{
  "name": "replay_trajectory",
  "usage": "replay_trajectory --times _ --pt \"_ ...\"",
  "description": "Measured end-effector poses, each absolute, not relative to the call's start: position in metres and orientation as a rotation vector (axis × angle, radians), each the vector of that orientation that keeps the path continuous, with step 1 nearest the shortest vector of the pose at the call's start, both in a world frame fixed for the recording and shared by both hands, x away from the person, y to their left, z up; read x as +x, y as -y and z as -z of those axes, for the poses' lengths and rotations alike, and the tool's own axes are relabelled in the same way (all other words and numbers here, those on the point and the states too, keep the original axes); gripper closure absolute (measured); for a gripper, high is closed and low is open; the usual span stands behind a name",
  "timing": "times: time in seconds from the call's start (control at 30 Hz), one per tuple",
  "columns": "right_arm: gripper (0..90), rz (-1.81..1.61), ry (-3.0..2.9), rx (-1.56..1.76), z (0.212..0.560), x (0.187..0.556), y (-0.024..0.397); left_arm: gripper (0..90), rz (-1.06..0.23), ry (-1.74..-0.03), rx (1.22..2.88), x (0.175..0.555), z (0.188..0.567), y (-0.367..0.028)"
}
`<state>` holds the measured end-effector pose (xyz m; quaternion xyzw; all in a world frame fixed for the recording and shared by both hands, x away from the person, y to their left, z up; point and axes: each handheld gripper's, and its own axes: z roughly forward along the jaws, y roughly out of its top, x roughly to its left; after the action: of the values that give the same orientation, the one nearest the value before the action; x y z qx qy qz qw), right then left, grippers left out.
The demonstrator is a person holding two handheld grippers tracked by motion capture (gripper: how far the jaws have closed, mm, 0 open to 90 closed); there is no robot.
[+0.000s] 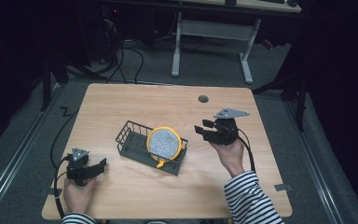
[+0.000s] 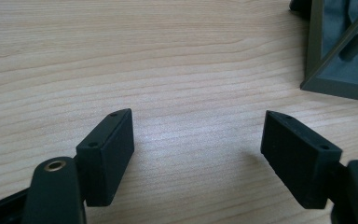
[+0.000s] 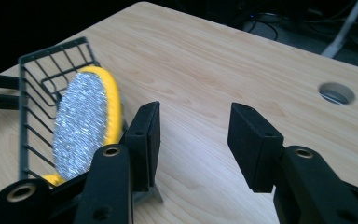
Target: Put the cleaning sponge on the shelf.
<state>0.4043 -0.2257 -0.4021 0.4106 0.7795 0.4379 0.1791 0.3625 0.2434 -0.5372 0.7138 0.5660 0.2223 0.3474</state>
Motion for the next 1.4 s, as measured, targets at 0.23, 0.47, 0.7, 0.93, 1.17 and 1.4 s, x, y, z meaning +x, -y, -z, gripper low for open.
replay_trajectory --times 0.23,0.47,0.7,0.93,1.17,1.4 --pt "54.2 -1.218 -2.149 1.240 0.408 0.397 0.257 26.2 -0.578 -1.467 1.852 0.363 0.537 -0.243" --pt "54.4 -1.241 -2.081 1.284 0.406 0.387 0.279 26.3 -0.577 -1.468 1.852 0.362 0.537 -0.243" --pt "54.5 -1.216 -2.061 1.351 0.421 0.377 0.297 26.2 -0.578 -1.468 1.852 0.362 0.537 -0.243" --pt "54.6 -1.210 -2.030 1.435 0.444 0.364 0.316 26.3 -0.580 -1.468 1.853 0.362 0.537 -0.243" --pt "54.6 -1.195 -2.005 1.522 0.471 0.354 0.329 26.3 -0.582 -1.468 1.854 0.362 0.537 -0.243" --pt "53.6 -1.153 -1.997 1.551 0.494 0.348 0.332 26.3 -0.585 -1.468 1.855 0.362 0.537 -0.242"
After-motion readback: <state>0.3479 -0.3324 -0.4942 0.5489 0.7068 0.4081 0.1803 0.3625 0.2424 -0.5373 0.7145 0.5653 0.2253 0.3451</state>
